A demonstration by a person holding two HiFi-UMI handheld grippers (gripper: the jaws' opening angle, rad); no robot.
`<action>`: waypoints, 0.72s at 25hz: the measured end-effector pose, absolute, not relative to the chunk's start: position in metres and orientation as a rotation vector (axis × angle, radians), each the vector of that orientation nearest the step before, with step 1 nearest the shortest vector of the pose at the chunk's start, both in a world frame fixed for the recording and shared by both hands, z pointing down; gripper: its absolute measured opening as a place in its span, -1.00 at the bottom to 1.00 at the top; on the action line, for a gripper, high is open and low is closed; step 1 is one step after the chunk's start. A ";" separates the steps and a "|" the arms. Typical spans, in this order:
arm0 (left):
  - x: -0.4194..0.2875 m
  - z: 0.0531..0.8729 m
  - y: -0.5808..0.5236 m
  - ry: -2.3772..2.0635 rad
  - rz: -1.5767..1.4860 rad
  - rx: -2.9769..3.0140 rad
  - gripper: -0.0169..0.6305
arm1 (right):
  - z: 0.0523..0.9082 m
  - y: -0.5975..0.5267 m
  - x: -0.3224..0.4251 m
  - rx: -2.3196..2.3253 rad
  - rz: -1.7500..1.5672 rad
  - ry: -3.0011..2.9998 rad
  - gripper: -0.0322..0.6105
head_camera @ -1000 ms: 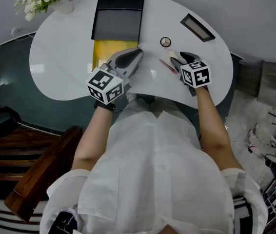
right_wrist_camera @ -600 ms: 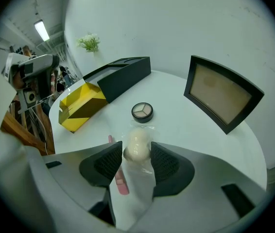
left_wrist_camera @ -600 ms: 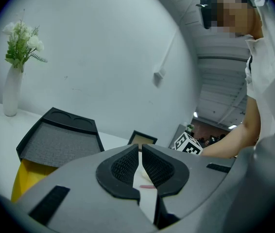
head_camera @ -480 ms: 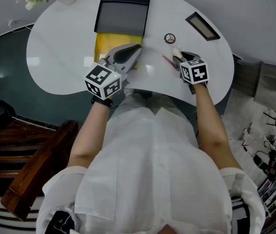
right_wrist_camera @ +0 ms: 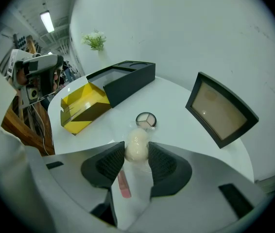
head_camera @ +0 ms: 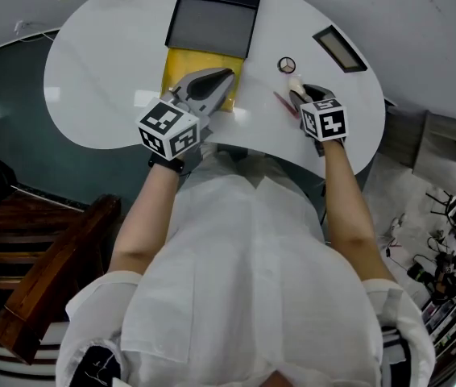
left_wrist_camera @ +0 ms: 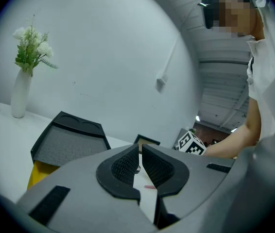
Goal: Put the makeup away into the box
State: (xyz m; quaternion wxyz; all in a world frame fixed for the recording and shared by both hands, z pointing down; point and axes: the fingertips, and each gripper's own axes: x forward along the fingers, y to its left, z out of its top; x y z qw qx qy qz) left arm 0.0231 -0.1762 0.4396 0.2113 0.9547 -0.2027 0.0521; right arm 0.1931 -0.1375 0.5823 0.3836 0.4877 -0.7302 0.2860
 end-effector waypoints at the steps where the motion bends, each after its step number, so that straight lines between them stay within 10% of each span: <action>1: 0.019 0.440 -0.177 -0.571 0.141 2.652 -0.89 | 0.577 -0.140 0.190 1.246 0.716 -1.872 -0.43; 18: -0.048 0.435 -0.189 -0.713 0.072 2.621 -0.89 | 0.510 -0.175 0.070 1.063 0.510 -2.144 -0.43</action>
